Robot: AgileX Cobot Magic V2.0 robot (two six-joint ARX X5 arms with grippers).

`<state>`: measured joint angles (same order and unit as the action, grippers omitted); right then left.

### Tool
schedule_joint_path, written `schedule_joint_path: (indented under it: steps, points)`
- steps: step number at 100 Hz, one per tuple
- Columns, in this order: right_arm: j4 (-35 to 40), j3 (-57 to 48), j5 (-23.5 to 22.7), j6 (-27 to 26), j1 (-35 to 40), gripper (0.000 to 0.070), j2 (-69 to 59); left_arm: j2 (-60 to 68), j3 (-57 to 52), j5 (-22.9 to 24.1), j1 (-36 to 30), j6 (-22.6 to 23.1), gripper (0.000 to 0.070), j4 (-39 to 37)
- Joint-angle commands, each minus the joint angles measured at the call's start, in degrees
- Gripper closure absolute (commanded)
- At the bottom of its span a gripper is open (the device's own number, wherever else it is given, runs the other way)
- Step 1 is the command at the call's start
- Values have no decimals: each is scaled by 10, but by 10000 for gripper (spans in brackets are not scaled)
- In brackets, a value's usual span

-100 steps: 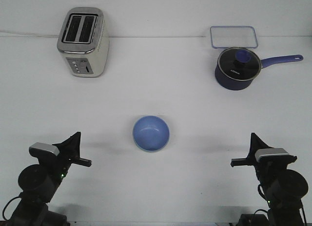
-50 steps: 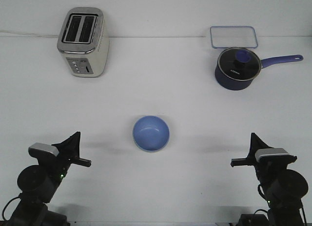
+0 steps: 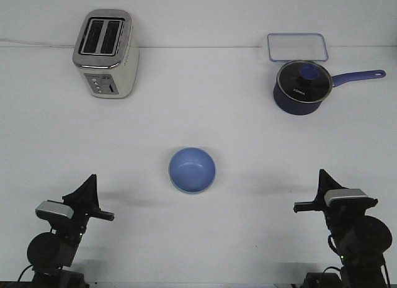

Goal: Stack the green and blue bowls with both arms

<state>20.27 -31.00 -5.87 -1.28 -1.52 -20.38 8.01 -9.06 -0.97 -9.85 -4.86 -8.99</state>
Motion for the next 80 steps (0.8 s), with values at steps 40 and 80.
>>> schedule_joint_path:
  steps: [40, 80]
  points:
    - [-6, -1, -1, -2, 0, 700, 1, -78, 78, 1, 64, -3, 690, -37]
    - [-7, -1, -1, -2, 0, 700, 1, -78, 83, 1, 78, -6, 690, -43]
